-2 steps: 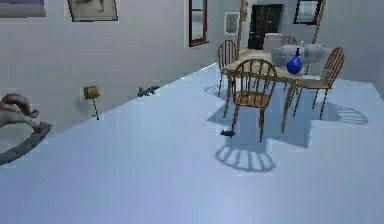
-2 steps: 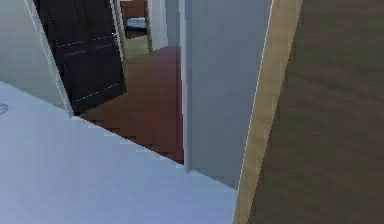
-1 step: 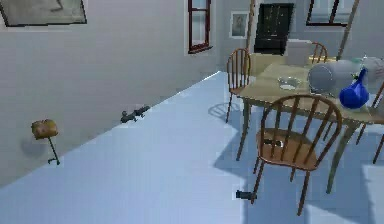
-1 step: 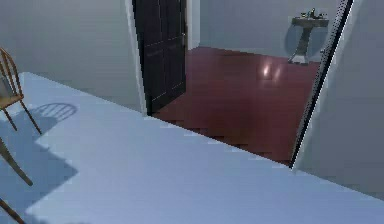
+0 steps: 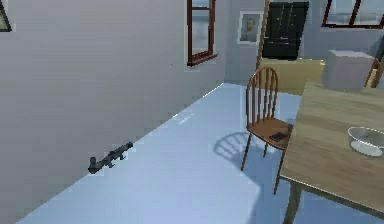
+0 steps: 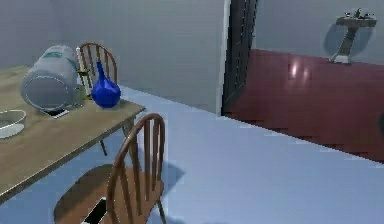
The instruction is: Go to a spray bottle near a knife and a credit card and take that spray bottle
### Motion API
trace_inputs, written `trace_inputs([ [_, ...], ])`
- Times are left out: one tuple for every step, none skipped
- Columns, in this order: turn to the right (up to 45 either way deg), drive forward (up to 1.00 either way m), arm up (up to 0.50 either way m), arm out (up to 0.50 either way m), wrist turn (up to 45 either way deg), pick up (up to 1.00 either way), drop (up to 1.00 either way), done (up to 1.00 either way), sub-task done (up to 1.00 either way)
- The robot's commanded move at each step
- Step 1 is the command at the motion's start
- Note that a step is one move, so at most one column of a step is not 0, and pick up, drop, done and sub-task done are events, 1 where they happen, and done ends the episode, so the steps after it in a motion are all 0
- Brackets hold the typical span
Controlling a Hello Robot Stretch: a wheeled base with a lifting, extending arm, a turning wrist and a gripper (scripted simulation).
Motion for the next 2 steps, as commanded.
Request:
trace_inputs([
  [-3.0, 0.00, 0.00, 0.00, 0.0, 0.00, 0.00, 0.00, 0.00],
  [0.0, 0.80, 0.00, 0.00, 0.0, 0.00, 0.00, 0.00, 0.00],
])
